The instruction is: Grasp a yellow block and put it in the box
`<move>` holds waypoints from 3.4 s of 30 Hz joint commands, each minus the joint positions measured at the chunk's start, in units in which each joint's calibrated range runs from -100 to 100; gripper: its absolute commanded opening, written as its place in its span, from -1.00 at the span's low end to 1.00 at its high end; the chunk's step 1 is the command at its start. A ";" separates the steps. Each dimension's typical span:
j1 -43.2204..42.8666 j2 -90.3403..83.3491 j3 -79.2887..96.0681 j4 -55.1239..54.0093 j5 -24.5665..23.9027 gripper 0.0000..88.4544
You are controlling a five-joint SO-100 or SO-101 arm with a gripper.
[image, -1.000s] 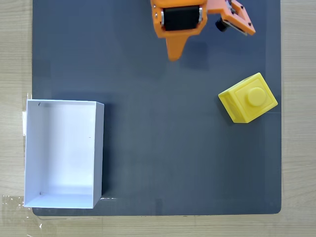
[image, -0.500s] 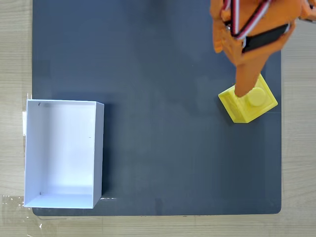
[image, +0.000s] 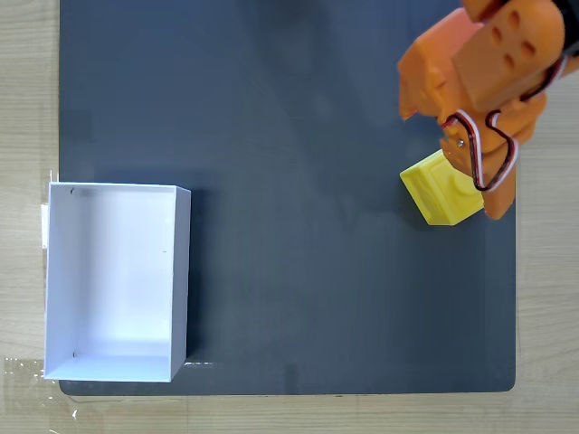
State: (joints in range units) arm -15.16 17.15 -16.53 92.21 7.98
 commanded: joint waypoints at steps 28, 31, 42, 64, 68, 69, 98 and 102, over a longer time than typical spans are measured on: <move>-2.35 17.17 -10.74 -9.14 -0.21 -0.33; -2.35 17.09 -10.83 -9.84 0.00 -0.34; -1.84 11.92 -10.83 -9.84 -0.32 -0.36; 28.96 -12.24 -10.38 -28.34 -0.79 -0.36; 37.05 -12.07 -10.02 -31.48 -4.09 -0.36; 38.73 -11.98 -9.84 -32.00 -4.62 -0.36; 46.81 13.10 -10.20 -41.16 -5.09 -0.34; 45.88 14.29 -10.20 -41.25 -5.09 -0.34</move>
State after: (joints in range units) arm 31.53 32.15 -25.20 51.88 2.69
